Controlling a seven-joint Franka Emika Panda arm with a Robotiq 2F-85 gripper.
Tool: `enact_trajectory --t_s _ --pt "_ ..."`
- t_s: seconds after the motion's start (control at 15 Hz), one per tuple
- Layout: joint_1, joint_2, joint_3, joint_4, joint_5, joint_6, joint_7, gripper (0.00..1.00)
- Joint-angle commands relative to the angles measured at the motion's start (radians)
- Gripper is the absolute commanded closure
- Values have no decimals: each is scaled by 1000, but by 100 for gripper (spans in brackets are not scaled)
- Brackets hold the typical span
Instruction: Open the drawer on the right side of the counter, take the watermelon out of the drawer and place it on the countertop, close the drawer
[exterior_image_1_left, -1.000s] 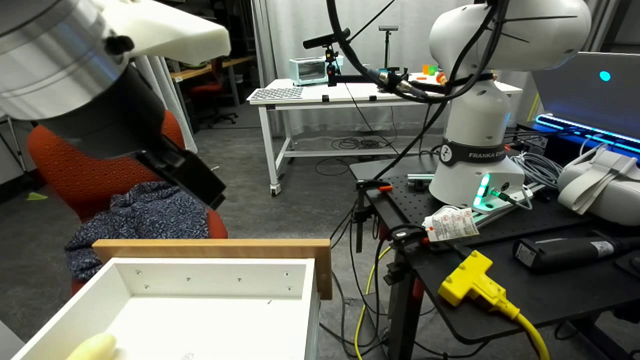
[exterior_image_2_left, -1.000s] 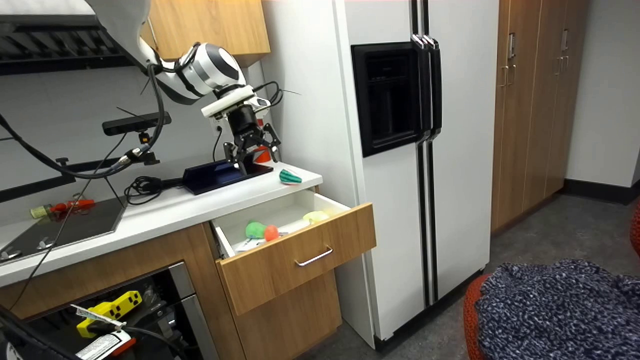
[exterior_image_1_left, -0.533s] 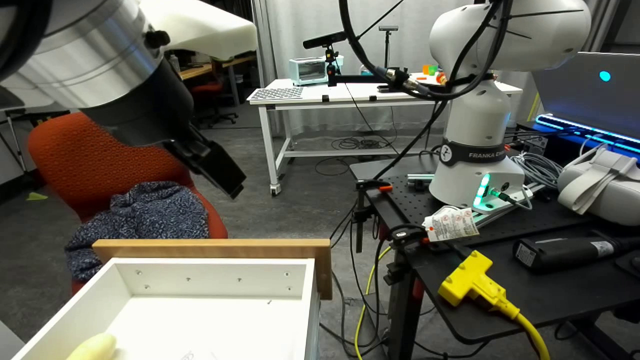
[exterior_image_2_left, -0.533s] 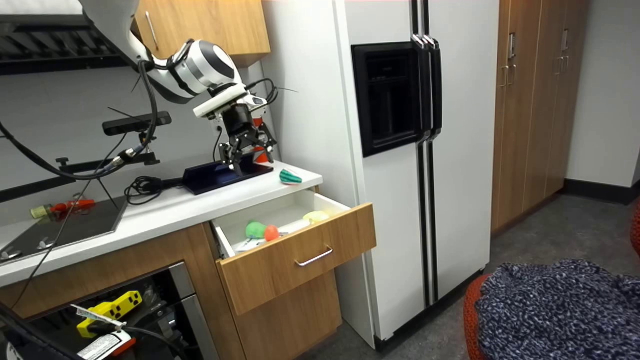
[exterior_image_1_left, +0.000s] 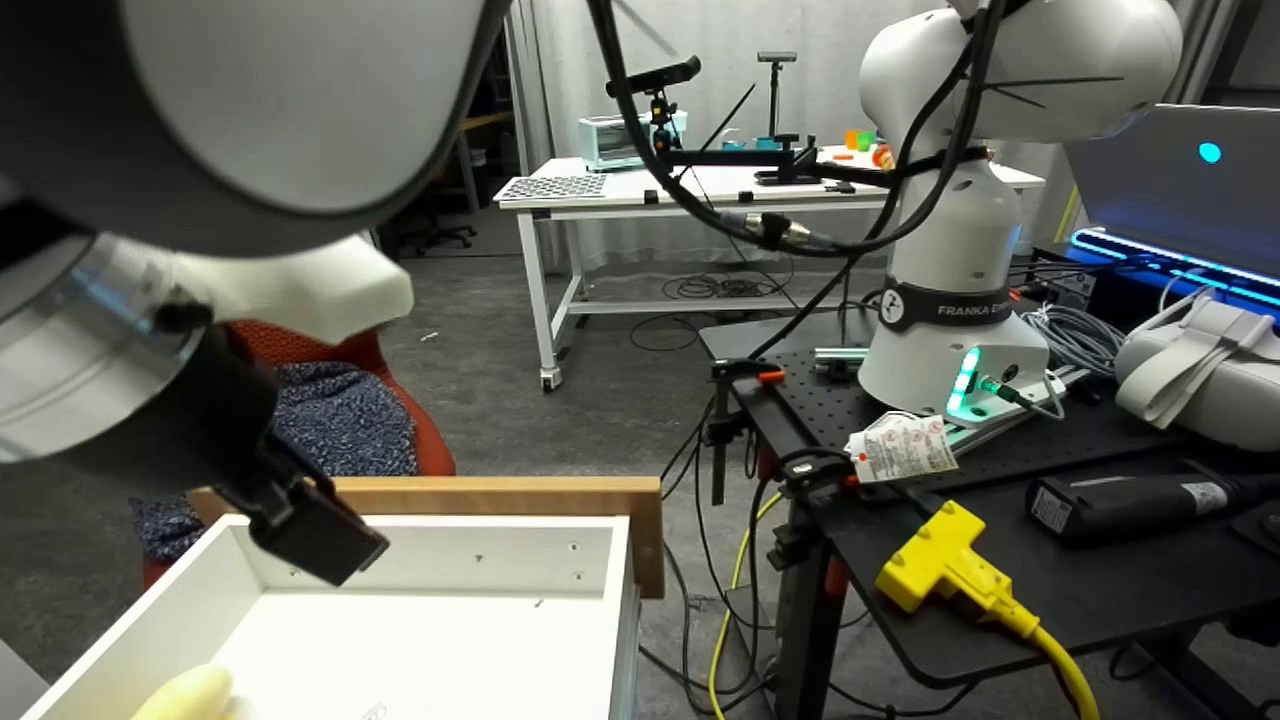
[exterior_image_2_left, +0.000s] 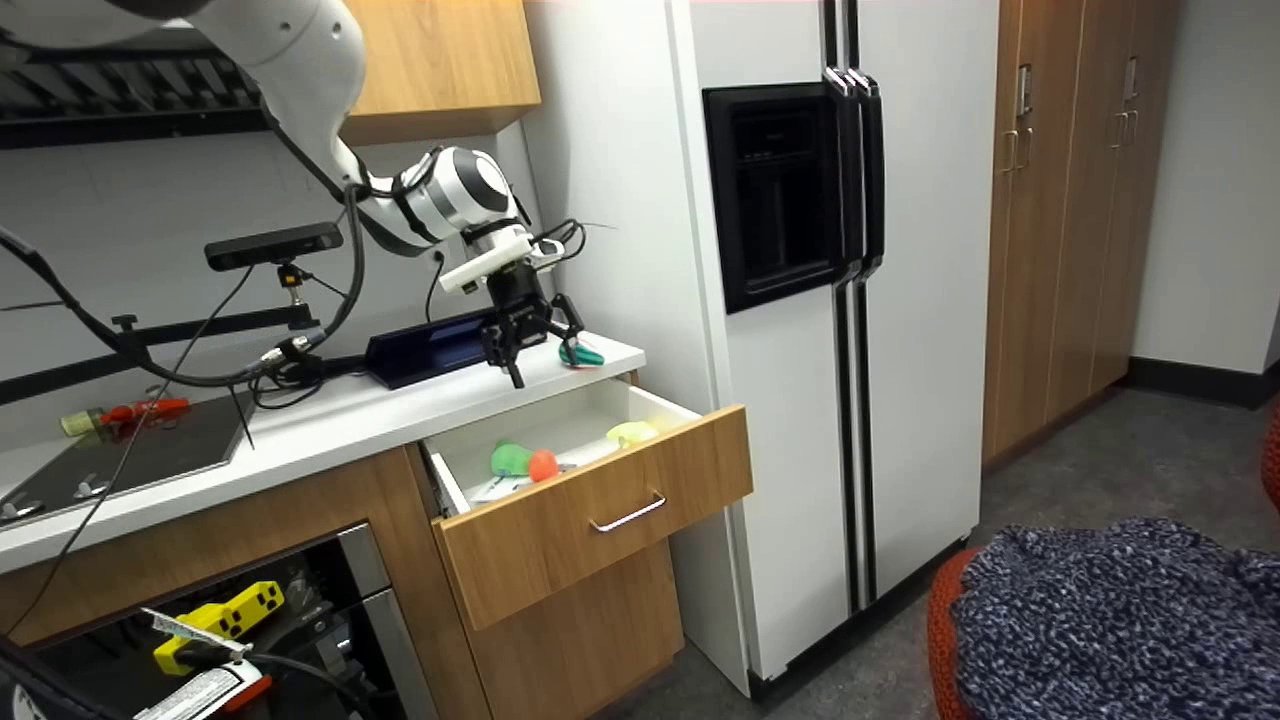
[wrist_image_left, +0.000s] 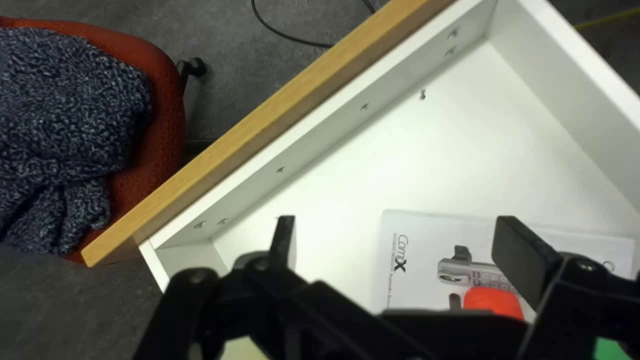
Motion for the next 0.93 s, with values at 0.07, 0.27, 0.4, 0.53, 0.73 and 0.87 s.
enact_trajectory --t_s 0.07,0.27,0.4,0.53,0.73,0.87 --pt "10 96 -37 123 -1 -17 82 0" --pt "19 91 -47 138 3 -49 119 0" --pt "20 75 -47 135 4 -70 146 0" --pt "8 84 -37 127 2 -49 128 0" --pt "11 81 -37 138 2 -73 138 0" --pt "11 81 -37 139 2 -74 139 0"
